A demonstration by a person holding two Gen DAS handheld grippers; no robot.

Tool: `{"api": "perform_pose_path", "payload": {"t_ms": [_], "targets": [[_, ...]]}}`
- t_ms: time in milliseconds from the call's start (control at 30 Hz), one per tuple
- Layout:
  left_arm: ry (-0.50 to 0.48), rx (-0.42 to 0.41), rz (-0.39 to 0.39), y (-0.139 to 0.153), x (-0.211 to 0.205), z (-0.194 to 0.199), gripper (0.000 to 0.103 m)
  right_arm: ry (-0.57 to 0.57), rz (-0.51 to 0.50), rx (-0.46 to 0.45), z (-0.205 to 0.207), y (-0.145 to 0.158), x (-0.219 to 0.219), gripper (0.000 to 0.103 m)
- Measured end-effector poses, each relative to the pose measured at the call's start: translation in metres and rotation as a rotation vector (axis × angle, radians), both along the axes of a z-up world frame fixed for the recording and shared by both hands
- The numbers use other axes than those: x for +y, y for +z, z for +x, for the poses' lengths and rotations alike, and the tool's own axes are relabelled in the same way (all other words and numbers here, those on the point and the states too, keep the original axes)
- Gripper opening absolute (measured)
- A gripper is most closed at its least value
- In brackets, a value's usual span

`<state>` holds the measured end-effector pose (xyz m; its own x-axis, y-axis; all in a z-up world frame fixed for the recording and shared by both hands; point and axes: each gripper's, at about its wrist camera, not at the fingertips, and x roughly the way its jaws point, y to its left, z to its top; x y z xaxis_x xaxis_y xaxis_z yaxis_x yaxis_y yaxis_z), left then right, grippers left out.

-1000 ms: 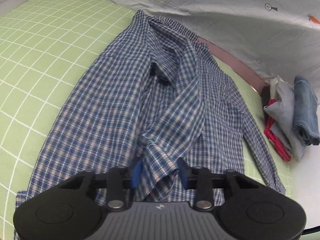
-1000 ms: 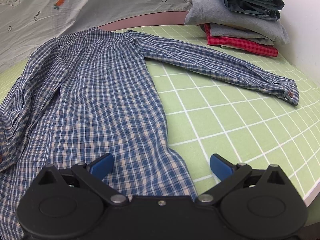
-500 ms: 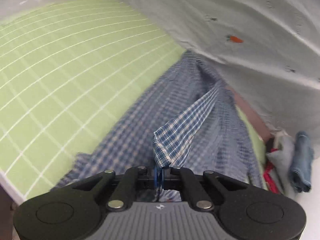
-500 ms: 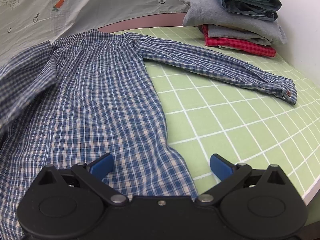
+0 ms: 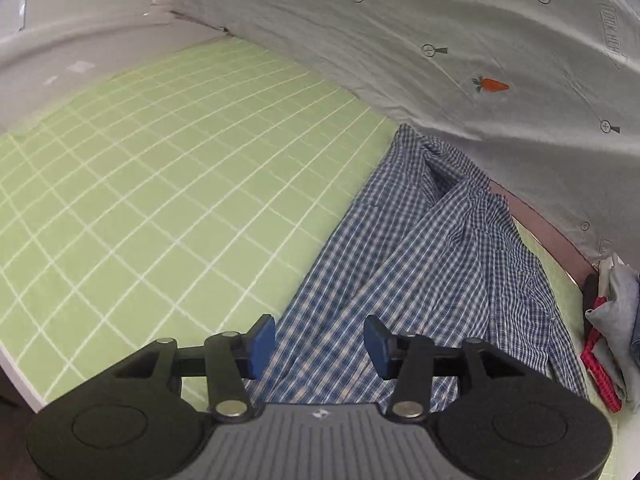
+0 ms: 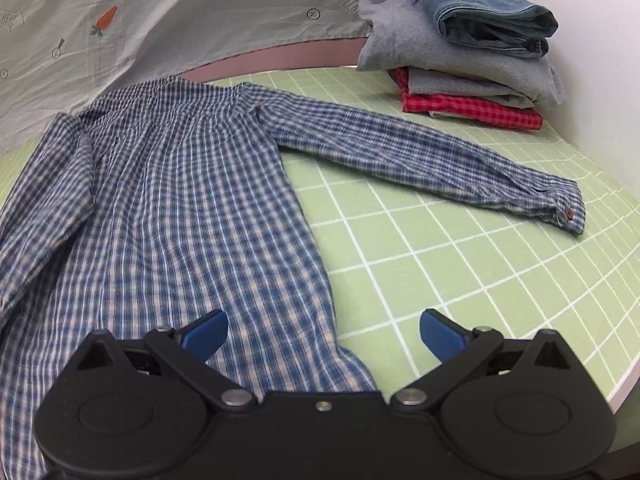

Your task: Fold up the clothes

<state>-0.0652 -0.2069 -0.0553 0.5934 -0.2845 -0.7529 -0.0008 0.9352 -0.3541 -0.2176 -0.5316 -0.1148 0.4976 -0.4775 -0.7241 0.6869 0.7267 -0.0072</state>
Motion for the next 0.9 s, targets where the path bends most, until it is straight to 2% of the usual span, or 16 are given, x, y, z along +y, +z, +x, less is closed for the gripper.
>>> {"api": "perform_pose_path", "payload": {"t_ms": [167,367,500,600,700,900], "targets": [[-0.074,0.027,0.089,0.005,-0.021,0.031,0.057,-0.008,0.0,-0.06,0.045,0.02,0.003,0.103],[-0.192,-0.01,0.147,0.011,-0.045,0.069,0.059,0.097,0.004,-0.125,0.123,0.042,0.034,0.103],[-0.244,-0.016,0.174,0.007,-0.054,0.097,0.062,0.161,0.002,-0.108,0.176,0.036,0.059,0.103],[-0.232,-0.007,0.18,-0.002,-0.052,0.127,0.063,0.212,-0.016,-0.086,0.215,0.029,0.071,0.103],[-0.178,0.014,0.163,-0.01,-0.047,0.161,0.064,0.236,-0.043,-0.063,0.254,0.024,0.079,0.103],[-0.121,0.054,0.186,-0.031,-0.052,0.217,0.066,0.256,-0.104,-0.027,0.32,0.013,0.066,0.103]]}}
